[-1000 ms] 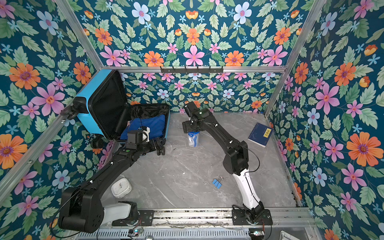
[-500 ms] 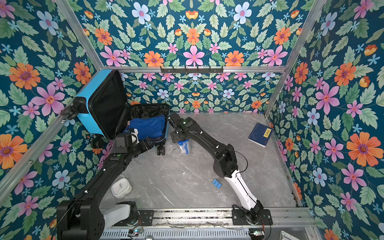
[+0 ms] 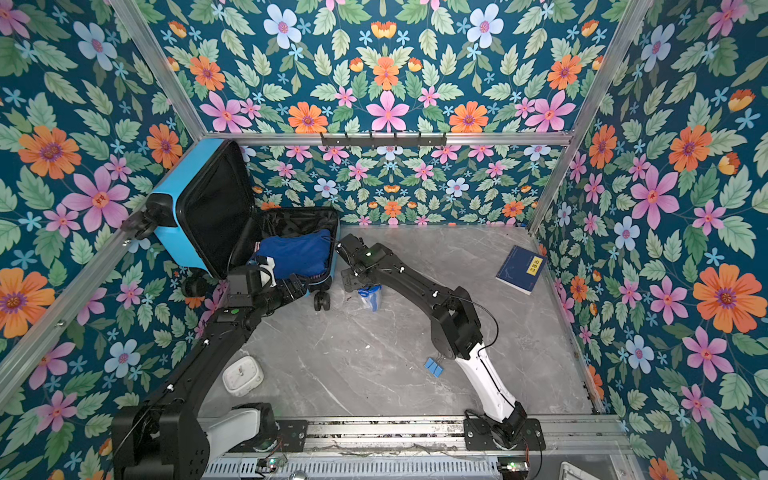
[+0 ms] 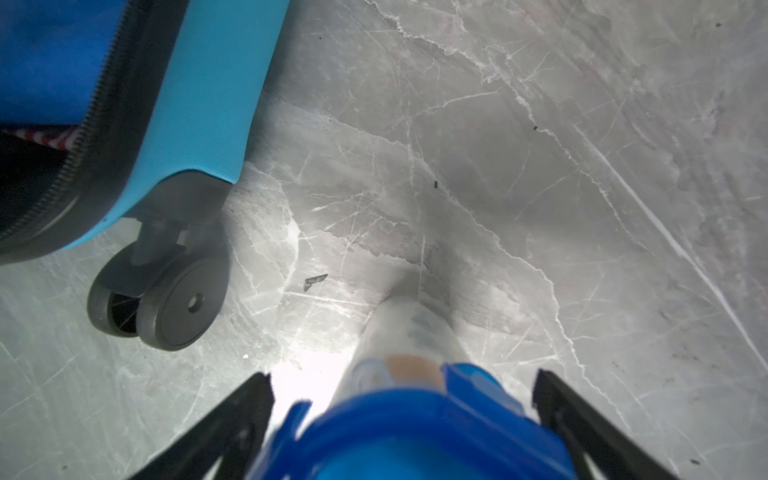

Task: Pack the luggage
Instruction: 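Carry the blue-lidded container toward the suitcase with the right gripper, then grasp the container with the left gripper while the right gripper releases it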

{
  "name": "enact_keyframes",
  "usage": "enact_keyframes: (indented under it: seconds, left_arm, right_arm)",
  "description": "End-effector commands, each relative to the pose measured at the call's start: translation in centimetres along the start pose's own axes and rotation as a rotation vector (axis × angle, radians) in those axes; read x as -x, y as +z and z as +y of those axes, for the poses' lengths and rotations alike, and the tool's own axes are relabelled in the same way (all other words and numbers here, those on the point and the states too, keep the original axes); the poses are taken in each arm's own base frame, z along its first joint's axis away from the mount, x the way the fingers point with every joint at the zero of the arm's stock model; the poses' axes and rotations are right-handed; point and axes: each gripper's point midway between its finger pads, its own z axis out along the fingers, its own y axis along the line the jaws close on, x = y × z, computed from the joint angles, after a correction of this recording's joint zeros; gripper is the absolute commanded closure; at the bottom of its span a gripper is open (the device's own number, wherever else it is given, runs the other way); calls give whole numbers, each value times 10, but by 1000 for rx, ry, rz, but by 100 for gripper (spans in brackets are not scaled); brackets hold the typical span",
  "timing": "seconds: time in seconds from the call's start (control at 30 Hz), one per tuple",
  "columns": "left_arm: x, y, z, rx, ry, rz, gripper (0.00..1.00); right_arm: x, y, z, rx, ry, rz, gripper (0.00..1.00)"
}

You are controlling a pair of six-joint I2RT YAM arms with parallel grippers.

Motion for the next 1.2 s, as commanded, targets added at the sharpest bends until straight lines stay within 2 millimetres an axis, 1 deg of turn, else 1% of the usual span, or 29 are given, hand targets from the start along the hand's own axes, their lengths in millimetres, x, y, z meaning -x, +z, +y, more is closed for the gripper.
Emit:
enact_keyframes:
  seconds: [0.0,0.1,0.3,0.37,0.43,0.5,0.57,0.7,0.73,0.8,0.9,0.93,0.97,1.07,1.17]
  left_arm:
    - [0,0,-3,-12,10,11,3]
    - [2,-2,-4,-6,19,13,2]
    - [4,-4,-6,1,51,28,0]
    - [4,-4,-11,-18,68,45,0]
    - [3,-4,-22,-38,104,66,0]
    - [0,-4,-36,-44,160,106,0]
    - [-7,-3,-54,-40,239,159,0]
    - [-25,-2,-93,-76,364,246,0]
    - [-32,-1,-103,-91,392,277,0]
    - [-44,4,-119,-88,451,328,0]
    - [-63,13,-138,-66,535,392,0]
    - [-68,17,-143,-50,556,413,0]
    - [-73,21,-147,-33,577,434,0]
    - [-82,33,-154,43,649,463,0]
    - [-94,45,-160,88,710,499,0]
  right_arm:
    - [11,-12,9,51,29,-39,1]
    - [14,-19,12,72,33,-44,1]
    - [23,-44,13,104,44,-85,1]
    - [25,-52,10,100,44,-93,1]
    - [28,-60,4,75,46,-103,1]
    - [29,-73,-6,43,48,-117,1]
    - [32,-89,-17,29,54,-141,1]
    - [27,-118,-44,21,73,-177,1]
    - [23,-125,-53,25,85,-181,1]
    - [11,-132,-71,39,116,-171,1]
    - [-14,-139,-99,55,178,-151,2]
    - [-23,-148,-110,60,197,-160,1]
    - [-34,-150,-118,52,209,-157,1]
    - [-66,-153,-132,33,219,-137,1]
    - [-94,-151,-142,14,233,-106,1]
